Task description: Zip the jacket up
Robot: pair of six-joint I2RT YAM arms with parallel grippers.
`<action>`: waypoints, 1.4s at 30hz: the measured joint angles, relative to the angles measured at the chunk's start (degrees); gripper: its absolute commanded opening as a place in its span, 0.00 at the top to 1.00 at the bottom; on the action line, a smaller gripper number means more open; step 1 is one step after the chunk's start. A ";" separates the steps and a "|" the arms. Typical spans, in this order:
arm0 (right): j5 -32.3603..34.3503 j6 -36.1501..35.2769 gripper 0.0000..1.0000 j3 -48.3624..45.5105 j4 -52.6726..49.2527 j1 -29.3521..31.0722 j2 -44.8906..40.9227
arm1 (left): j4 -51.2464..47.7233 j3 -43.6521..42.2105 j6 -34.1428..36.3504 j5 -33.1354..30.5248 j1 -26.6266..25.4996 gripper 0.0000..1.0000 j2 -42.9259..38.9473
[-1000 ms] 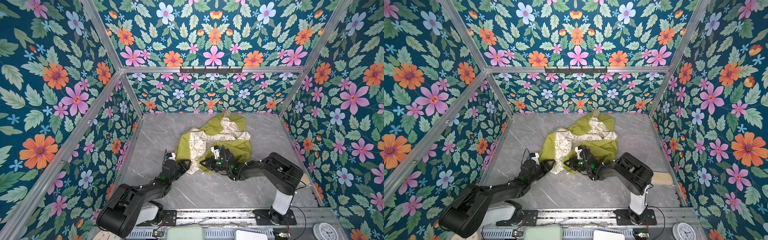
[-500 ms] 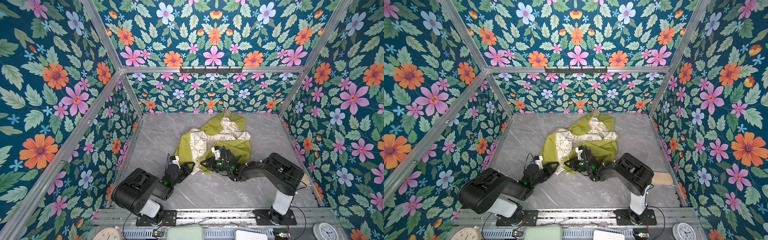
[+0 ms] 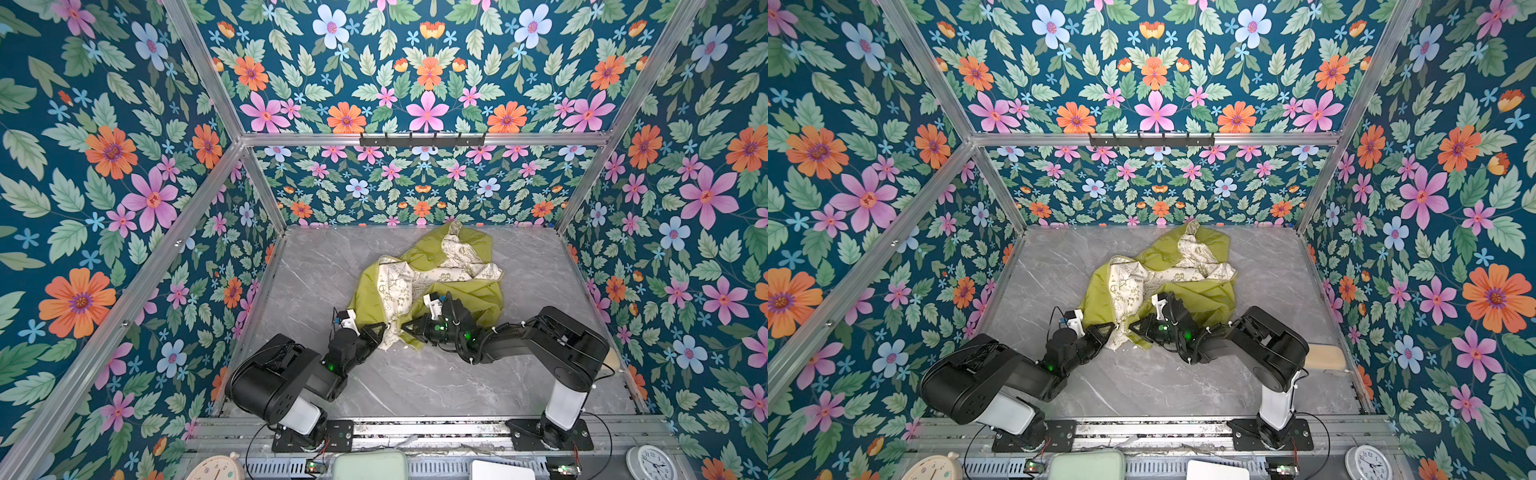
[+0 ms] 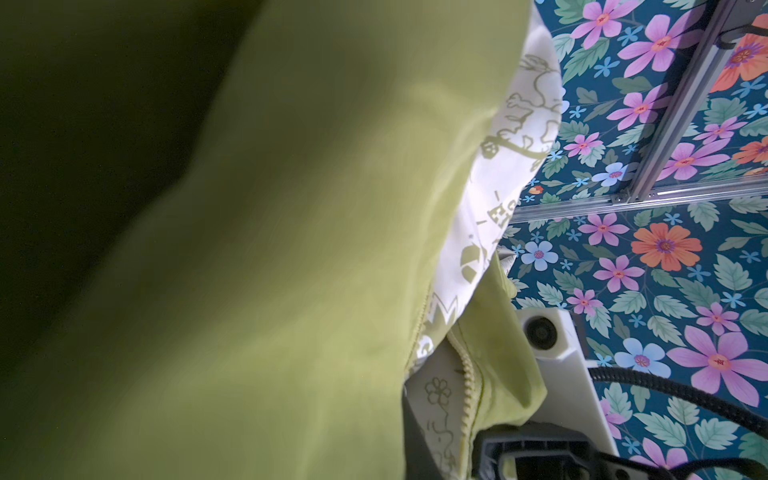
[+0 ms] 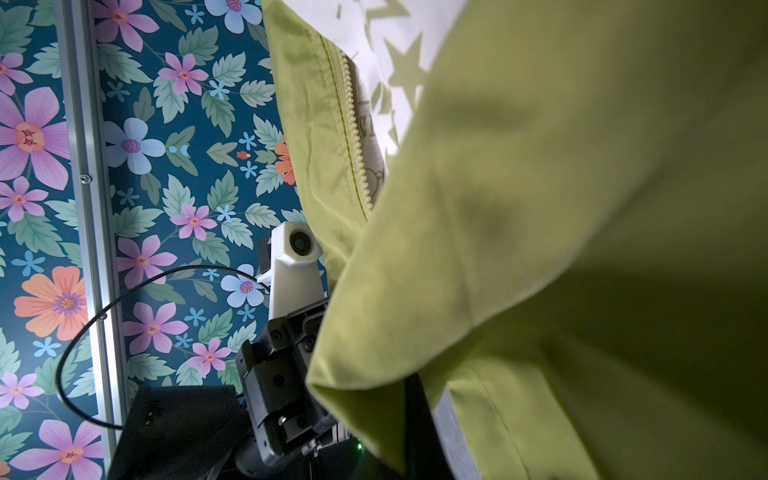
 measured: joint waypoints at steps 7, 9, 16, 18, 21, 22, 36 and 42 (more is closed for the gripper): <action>0.00 -0.02 1.00 -0.11 -0.04 -0.11 -0.09 | 2.54 0.31 -1.40 2.19 0.52 1.00 3.39; -0.02 -0.07 1.00 -0.11 -0.09 -0.11 -0.52 | 4.50 0.17 -1.73 3.98 1.14 1.00 3.89; -0.70 -1.05 1.00 0.04 0.04 -0.15 -2.12 | 13.38 -1.11 -4.42 12.02 3.61 1.00 3.37; -1.27 -1.07 1.00 0.04 0.85 -0.15 -2.40 | 16.90 -1.42 -4.76 14.60 4.31 1.00 4.07; -1.79 -1.25 1.00 0.02 1.31 -0.15 -3.48 | 20.74 -1.36 -5.90 18.40 5.20 1.00 6.47; -1.92 -1.29 1.00 -0.07 1.44 -0.15 -4.13 | 21.40 -1.14 -5.92 19.54 5.40 1.00 7.15; -3.13 -1.60 1.00 -4.31 6.05 -0.94 -13.27 | 24.06 -1.42 -5.84 26.40 7.21 1.00 -6.56; -5.20 0.28 1.00 -4.11 14.01 -0.90 -11.98 | 23.87 -2.05 -5.64 26.38 7.28 1.00 -9.79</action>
